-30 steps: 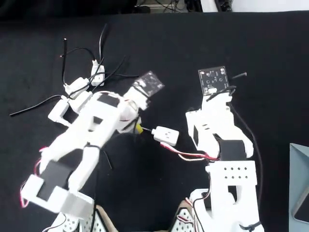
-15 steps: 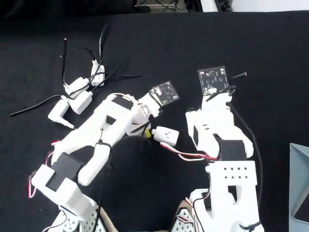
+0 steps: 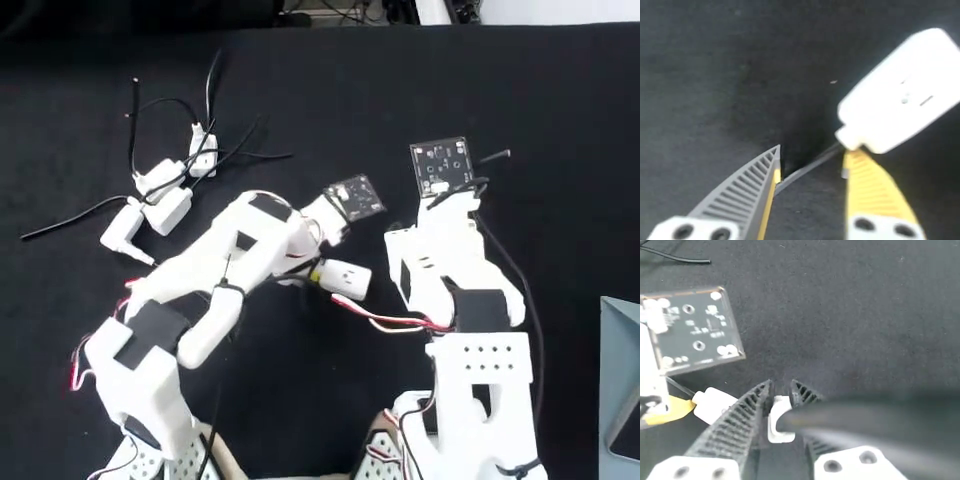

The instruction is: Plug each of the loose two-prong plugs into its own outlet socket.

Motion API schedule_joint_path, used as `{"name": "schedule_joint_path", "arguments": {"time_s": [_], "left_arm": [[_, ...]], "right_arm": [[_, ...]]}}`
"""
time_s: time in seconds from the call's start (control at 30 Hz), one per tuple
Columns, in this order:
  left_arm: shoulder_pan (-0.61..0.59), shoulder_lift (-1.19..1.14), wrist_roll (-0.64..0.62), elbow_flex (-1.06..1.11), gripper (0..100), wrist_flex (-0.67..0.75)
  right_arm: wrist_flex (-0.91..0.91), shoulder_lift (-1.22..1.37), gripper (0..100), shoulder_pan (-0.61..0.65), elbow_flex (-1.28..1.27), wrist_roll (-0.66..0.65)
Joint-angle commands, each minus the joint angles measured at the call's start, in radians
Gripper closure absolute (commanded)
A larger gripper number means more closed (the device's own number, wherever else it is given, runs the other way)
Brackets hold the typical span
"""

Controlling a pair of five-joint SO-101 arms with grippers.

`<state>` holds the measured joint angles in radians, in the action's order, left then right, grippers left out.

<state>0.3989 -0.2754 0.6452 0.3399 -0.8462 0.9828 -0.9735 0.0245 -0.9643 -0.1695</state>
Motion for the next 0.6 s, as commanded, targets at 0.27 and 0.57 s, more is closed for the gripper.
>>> {"name": "schedule_joint_path", "arguments": {"time_s": [0.27, 0.57], "left_arm": [[0.018, -0.003, -0.014, -0.236, 97, -0.358], [0.01, -0.003, -0.095, -0.521, 97, -0.835]], "right_arm": [[-0.012, -0.019, 98.6, -0.006, 0.004, -0.005], [-0.012, -0.019, 98.6, -0.006, 0.004, -0.005]]}}
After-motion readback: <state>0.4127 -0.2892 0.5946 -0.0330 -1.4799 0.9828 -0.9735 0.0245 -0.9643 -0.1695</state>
